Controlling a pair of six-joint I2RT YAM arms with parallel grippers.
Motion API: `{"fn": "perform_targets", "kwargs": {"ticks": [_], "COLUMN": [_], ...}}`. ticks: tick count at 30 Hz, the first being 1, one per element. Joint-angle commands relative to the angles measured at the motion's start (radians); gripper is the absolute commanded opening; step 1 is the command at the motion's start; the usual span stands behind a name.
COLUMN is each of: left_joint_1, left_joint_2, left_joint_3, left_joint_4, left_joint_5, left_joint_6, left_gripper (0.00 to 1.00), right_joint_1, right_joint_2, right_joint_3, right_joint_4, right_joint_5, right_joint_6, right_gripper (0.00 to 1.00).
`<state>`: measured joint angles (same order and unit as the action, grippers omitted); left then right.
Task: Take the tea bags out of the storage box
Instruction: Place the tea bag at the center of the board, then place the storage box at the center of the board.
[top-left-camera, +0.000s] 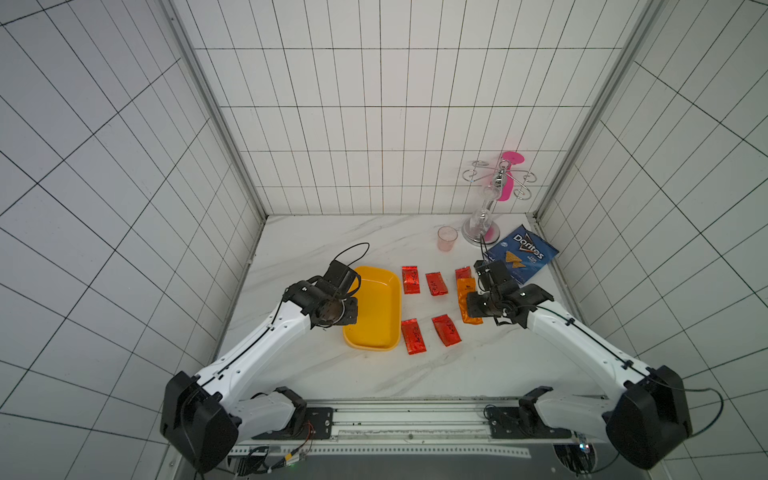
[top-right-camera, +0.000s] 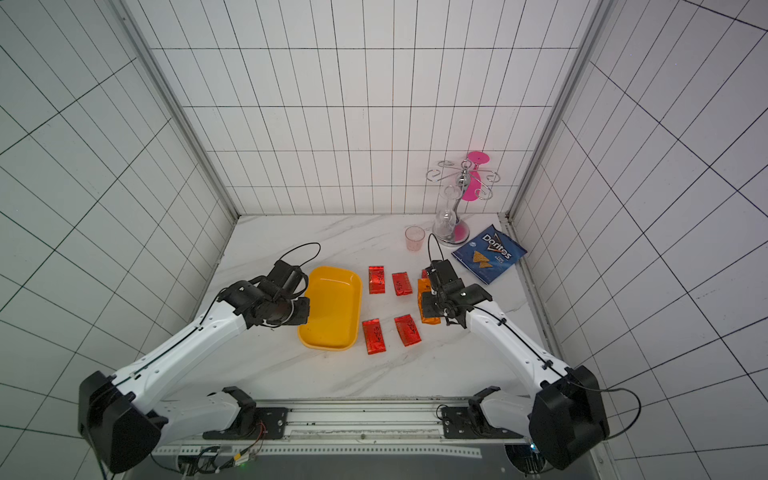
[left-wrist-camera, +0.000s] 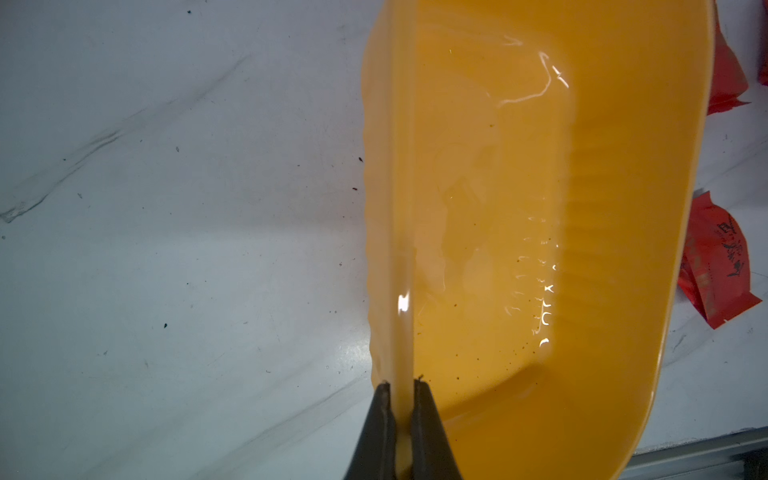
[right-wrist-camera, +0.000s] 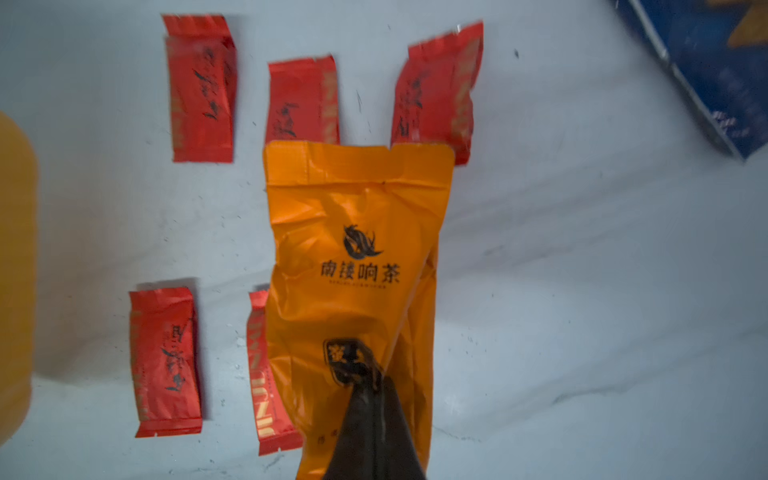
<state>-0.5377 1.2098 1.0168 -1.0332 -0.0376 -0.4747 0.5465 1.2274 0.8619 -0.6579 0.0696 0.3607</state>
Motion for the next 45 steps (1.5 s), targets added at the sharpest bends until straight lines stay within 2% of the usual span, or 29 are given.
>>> {"fn": "perform_targets", "kwargs": {"ticks": [1,10,12,15,17,22,24,28,33,36,39,41,42,43,44,45], "left_joint_1": [-0.004,-0.004,-0.004,-0.004,-0.004,-0.004,-0.004,-0.004,-0.004,-0.004,-0.006,-0.030,-0.046,-0.056,-0.057,-0.057], "left_joint_2": [0.005,0.005,0.005,0.005,0.005,0.009,0.004,-0.009,-0.001,-0.030,-0.097,-0.143,-0.163,-0.183,-0.201,-0.219], "left_joint_3": [0.014,0.014,0.014,0.016,0.016,0.018,0.019,0.016,0.024,0.036,0.067,0.088,0.091,0.073,0.039,-0.017], "left_joint_4": [0.010,0.008,0.007,0.007,0.007,0.002,0.001,0.006,-0.006,-0.011,0.004,0.058,0.095,0.147,0.223,0.344], "left_joint_5": [-0.021,-0.027,-0.030,-0.035,-0.038,-0.043,-0.048,-0.052,-0.067,-0.103,-0.215,-0.361,-0.480,-0.612,-0.682,-0.752], "left_joint_6": [-0.007,-0.010,-0.010,-0.012,-0.013,-0.015,-0.015,-0.016,-0.019,-0.026,-0.067,-0.099,-0.113,-0.138,-0.126,-0.068], "left_gripper": [0.00,0.00,0.00,0.00,0.00,0.00,0.20,0.40,0.41,0.45,0.55,0.61,0.73,0.89,0.97,0.98], "right_joint_1": [-0.030,-0.064,-0.064,-0.064,-0.063,-0.064,-0.065,-0.064,-0.064,-0.064,-0.064,-0.064,-0.064,-0.065,-0.066,-0.070], "right_joint_2": [0.028,0.160,0.166,0.157,0.139,0.055,-0.009,-0.105,-0.151,-0.174,-0.215,-0.250,-0.270,-0.285,-0.295,-0.302], "right_joint_3": [-0.055,-0.071,-0.067,-0.064,-0.060,-0.033,-0.023,-0.013,-0.003,-0.003,-0.007,-0.029,-0.052,-0.082,-0.109,-0.140], "right_joint_4": [-0.027,0.006,0.006,0.000,-0.009,-0.044,-0.046,-0.046,-0.062,-0.046,0.021,0.110,0.176,0.247,0.309,0.385], "right_joint_5": [0.070,0.010,-0.008,-0.014,-0.013,0.015,0.036,0.078,0.082,0.099,0.145,0.216,0.273,0.350,0.422,0.488], "right_joint_6": [0.105,0.100,0.096,0.095,0.097,0.103,0.103,0.094,0.082,0.060,0.032,0.008,-0.009,-0.021,-0.029,-0.049], "right_gripper": [0.00,0.00,0.09,0.34,0.45,0.55,0.57,0.59,0.59,0.60,0.65,0.72,0.79,0.88,0.93,0.96]}}
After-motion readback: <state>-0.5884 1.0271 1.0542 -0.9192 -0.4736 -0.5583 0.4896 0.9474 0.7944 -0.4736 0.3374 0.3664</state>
